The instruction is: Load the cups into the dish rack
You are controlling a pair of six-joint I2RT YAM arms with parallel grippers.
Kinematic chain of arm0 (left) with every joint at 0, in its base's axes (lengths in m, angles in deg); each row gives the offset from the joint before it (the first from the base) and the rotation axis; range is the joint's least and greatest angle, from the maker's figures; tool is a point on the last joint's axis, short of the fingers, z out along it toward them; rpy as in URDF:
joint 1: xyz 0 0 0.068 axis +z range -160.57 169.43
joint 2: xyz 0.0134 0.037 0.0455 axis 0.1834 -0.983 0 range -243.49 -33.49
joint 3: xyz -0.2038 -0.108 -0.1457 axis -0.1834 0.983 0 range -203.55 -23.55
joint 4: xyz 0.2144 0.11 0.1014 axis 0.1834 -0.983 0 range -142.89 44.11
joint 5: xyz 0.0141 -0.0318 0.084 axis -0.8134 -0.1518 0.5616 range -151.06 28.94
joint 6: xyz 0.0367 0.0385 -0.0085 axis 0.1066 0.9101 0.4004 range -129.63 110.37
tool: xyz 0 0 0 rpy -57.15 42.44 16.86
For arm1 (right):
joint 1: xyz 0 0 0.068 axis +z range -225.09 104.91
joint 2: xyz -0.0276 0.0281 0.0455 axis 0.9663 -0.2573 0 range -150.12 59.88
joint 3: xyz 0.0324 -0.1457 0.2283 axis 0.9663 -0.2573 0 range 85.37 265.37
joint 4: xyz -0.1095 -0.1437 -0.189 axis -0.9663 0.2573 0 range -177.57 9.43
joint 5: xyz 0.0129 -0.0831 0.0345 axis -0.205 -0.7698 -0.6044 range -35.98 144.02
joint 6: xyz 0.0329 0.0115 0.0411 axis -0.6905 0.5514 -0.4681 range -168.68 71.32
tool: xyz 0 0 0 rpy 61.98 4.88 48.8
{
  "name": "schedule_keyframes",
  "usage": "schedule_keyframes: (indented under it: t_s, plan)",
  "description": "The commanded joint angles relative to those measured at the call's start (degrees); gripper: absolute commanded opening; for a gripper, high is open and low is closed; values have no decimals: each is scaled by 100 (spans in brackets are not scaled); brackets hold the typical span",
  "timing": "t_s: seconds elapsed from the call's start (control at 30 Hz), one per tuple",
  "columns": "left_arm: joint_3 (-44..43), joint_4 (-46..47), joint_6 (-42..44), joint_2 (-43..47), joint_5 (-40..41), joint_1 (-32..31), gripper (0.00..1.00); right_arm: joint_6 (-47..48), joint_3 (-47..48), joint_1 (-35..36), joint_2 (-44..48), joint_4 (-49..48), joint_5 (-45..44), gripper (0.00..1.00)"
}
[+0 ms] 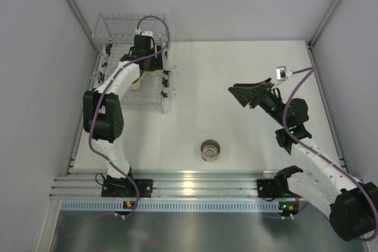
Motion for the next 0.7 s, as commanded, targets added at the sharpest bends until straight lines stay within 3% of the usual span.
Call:
schedule_keyframes:
  t_s: [0.0, 0.3, 0.67]
  plan:
    - [-492, -132, 57, -218, 76, 116, 0, 114, 190, -127, 86, -160, 94, 62]
    - [-958, -528, 75, -772, 6, 151, 0, 106, 172, -179, 139, -143, 103, 62]
    - [-906, -564, 58, -817, -29, 151, 0, 106, 163, -206, 157, -116, 111, 62]
